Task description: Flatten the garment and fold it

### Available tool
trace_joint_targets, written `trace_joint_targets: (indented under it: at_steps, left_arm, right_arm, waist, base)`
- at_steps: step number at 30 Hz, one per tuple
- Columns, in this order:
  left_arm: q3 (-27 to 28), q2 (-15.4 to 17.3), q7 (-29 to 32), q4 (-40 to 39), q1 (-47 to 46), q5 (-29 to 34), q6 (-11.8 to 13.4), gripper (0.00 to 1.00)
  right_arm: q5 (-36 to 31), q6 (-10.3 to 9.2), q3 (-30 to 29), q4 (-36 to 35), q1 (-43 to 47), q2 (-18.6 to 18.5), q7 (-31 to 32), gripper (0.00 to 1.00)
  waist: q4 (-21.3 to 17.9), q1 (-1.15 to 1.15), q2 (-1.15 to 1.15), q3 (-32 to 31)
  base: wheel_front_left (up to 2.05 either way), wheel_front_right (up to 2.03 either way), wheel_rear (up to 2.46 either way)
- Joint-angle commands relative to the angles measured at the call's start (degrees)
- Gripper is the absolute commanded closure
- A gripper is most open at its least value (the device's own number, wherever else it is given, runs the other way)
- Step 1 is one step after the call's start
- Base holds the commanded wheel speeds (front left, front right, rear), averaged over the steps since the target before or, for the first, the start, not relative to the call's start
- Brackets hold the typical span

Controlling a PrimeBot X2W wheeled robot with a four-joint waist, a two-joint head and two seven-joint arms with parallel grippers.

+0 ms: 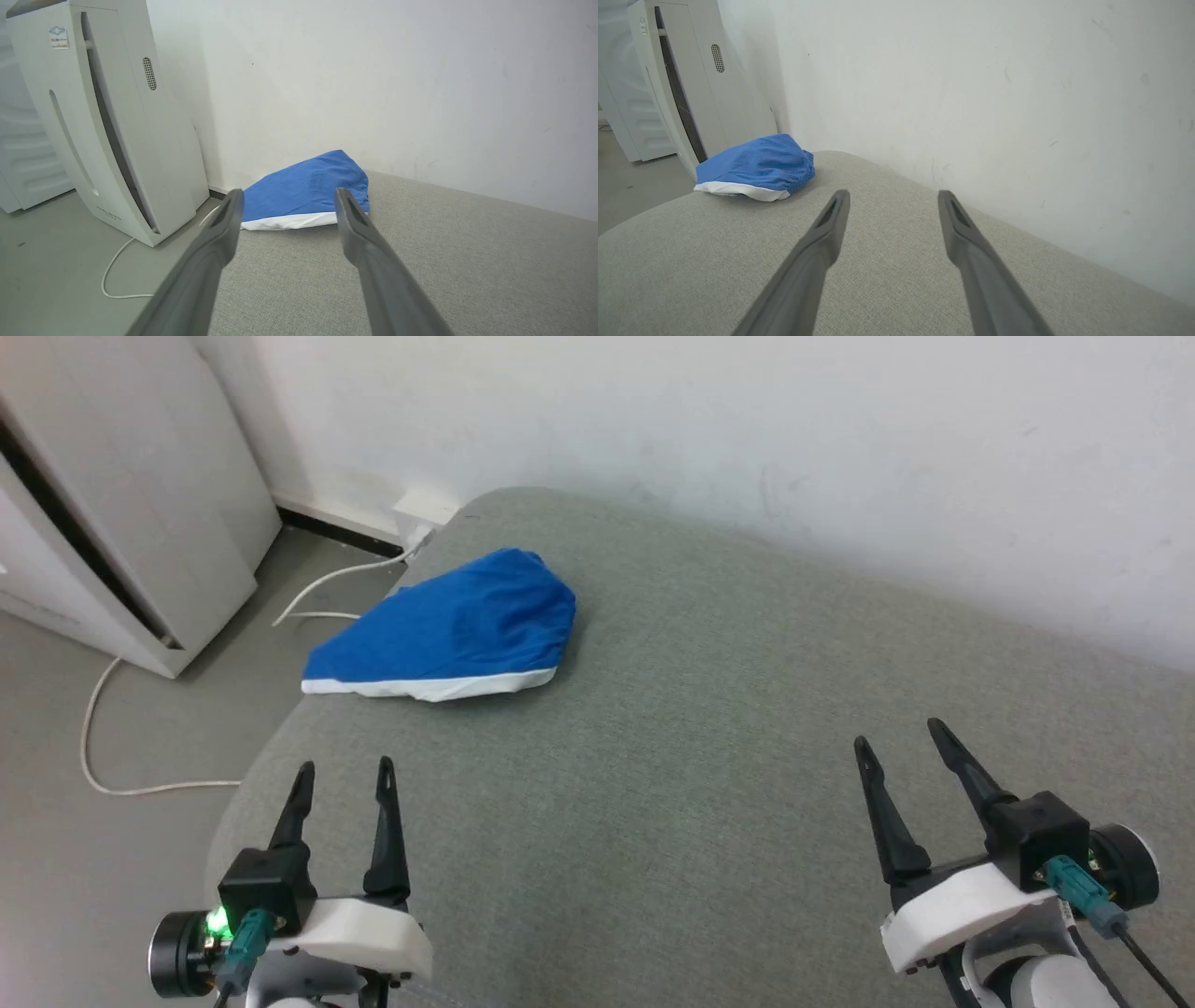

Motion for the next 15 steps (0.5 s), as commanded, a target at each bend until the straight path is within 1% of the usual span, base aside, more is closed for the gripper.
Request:
trace_joint_targets:
  at_steps: [1,11,15]
  left_arm:
    - [-0.2,0.4,-0.6,0.2,0.6,-0.6,0.8,0.0]
    - [0.1,0.9,-1.7,0.3,0.1,-3.0,1.7,0.0]
    - [0.3,1.5,-1.3,1.3,-2.4,-5.3,0.5,0.0]
  right_arm:
    - [0.1,-0.09,0.1,0.2,-0.9,0.1,-0.6,0.0]
    - [0.1,-0.1,0.6,0.2,-1.4,0.2,-1.2,0.0]
    - [-0.6,-0.1,1.0,-0.5,-2.2,0.2,-0.8,0.0]
  waist:
    - [0.9,0.0,0.0,-0.1]
    - [3.5,0.0,0.0,0.5]
    - [3.9,0.0,0.0,2.4]
  base:
    - [0.0,0.0,0.0]
    - [0.0,0.0,0.0]
    - [0.0,0.0,0.0]
